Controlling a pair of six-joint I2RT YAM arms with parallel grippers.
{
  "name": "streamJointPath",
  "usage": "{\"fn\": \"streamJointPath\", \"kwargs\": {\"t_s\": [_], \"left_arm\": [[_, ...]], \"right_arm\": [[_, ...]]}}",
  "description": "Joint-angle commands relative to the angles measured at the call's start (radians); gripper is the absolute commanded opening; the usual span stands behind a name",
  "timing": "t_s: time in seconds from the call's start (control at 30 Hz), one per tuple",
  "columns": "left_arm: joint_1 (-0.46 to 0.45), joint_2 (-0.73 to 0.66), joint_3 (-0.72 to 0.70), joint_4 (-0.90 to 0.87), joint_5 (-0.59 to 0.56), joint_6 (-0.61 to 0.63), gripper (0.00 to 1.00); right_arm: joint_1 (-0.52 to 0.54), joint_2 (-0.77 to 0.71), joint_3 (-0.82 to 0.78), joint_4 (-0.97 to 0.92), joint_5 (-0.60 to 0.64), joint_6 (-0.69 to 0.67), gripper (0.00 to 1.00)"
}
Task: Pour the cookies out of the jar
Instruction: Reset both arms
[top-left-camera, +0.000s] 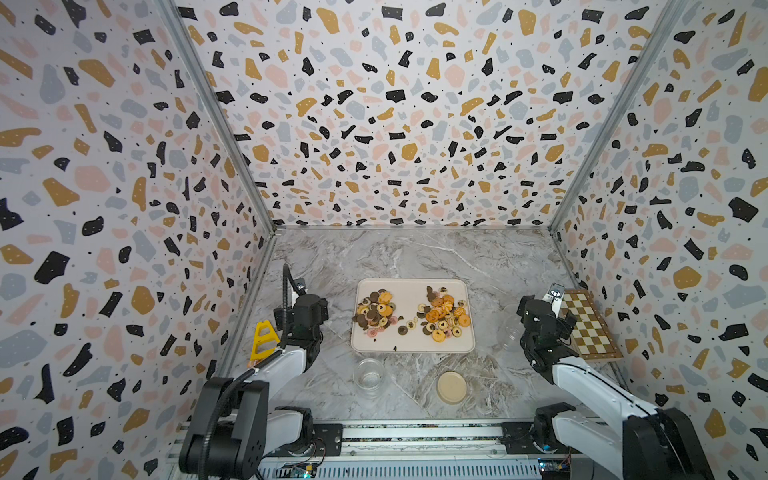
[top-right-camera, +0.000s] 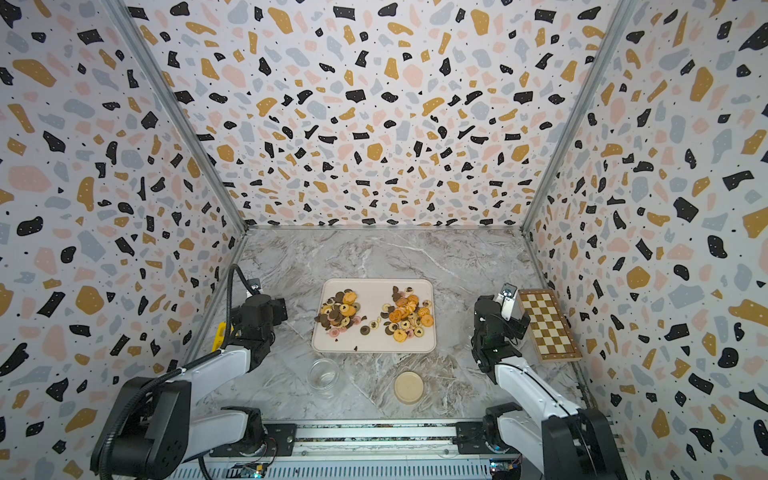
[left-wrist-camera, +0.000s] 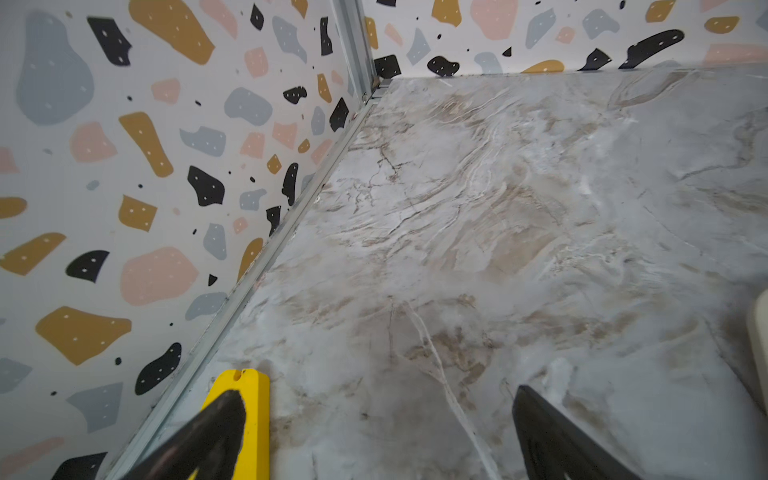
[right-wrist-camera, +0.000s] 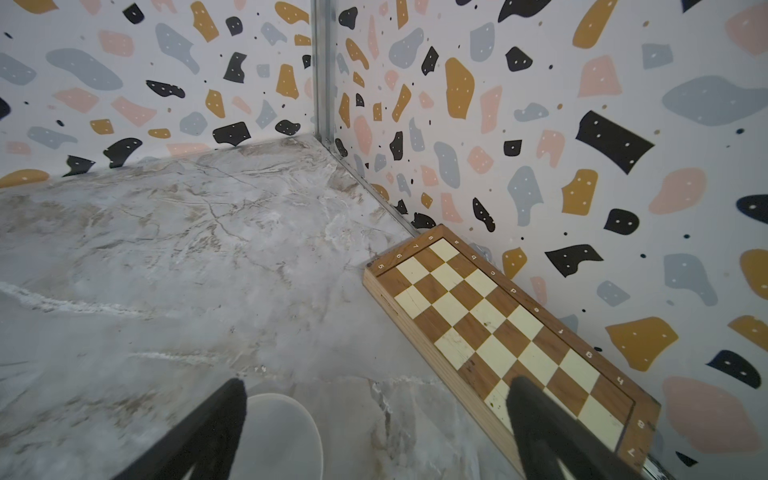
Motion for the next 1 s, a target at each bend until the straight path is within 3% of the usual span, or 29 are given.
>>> {"fn": "streamJointPath", "kwargs": {"t_s": [0.0,0.13,0.27,0.33,0.63,0.8,0.97], "left_arm": [[0.005,0.059,-0.001,0.189,0.135,0.030,0.99],[0.005,0.111,-0.023,0.270,0.199,0.051,0.99],[0.006,0.149,-0.063,0.378,0.276,0.088,0.99],[0.005,0.150,-0.067,0.385,0.284,0.091,0.99],[0.007,0.151,-0.052,0.355,0.288,0.088,0.99],[0.007,0.150,-0.052,0.354,0.288,0.089,0.99],[0.007,0.149,-0.052,0.354,0.287,0.089,0.99]], "right_arm": [[-0.022,0.078,-0.043,0.275,0.059,-0.059,1.00],[-0.096,0.119,-0.168,0.519,-0.112,-0.048,1.00],[-0.109,0.150,-0.156,0.559,-0.278,-0.077,0.99],[-0.105,0.214,-0.201,0.730,-0.374,-0.128,0.99],[-0.018,0.265,-0.181,0.781,-0.370,-0.249,0.99],[-0.013,0.170,-0.136,0.628,-0.332,-0.232,0.99],[-0.033,0.166,-0.158,0.632,-0.319,-0.214,0.99]]}}
